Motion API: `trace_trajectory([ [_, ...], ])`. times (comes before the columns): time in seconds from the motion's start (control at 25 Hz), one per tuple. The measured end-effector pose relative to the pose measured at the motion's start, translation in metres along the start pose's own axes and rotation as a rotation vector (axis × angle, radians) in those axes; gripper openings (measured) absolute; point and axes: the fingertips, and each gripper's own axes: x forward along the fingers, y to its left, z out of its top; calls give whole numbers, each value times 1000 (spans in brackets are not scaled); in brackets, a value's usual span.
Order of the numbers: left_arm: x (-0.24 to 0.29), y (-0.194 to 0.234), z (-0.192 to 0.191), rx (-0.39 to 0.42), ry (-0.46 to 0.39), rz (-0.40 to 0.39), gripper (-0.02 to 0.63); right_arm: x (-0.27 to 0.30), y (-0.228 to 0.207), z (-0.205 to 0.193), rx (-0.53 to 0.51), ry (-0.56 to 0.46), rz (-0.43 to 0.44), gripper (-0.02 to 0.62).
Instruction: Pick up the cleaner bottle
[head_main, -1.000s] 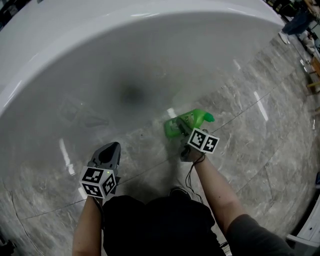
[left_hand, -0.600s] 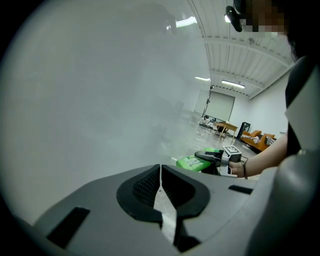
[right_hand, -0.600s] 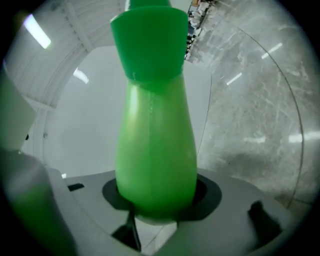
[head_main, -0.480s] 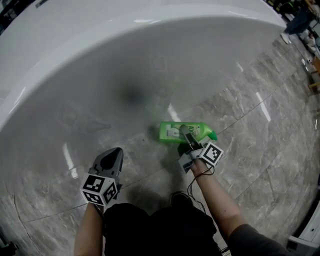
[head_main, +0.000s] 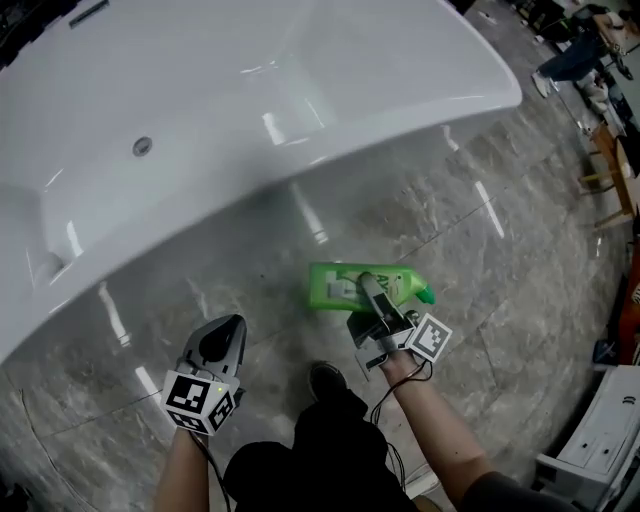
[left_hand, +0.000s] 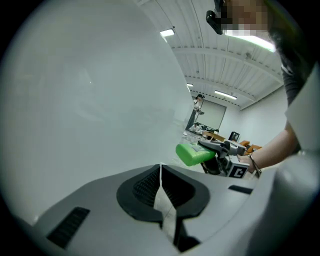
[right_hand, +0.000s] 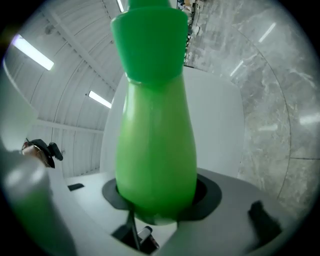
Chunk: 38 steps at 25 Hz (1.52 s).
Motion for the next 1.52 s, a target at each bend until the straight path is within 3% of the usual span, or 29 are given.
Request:
trace_trajectory([
  [0.16,-34,-21,34,-50,-1,11,20,-19,73,6,-11,-3,9,199],
  [0.36,-110,-60,104,-76,2,19,20,-40,187,-4,7,-16,2,199],
  [0.64,-233,-126,203,-49,-63,17,20,-66,347,-48,41,17,64,199],
  [0.88,-334,-165,262,-37,-124,22,20,-101,454,-93,31,40,102,199],
  [1.16,-416,-239,311,25,-160,49,20,-187,536,-105,44,35,76,199],
  [1.36,-433,-248,320,-39,-189,94,20,-209,542,-101,36,53,53,199],
  [1.52,-431,-269,323,-29,-194,120,20,-217,546,-91,34,78,78,199],
])
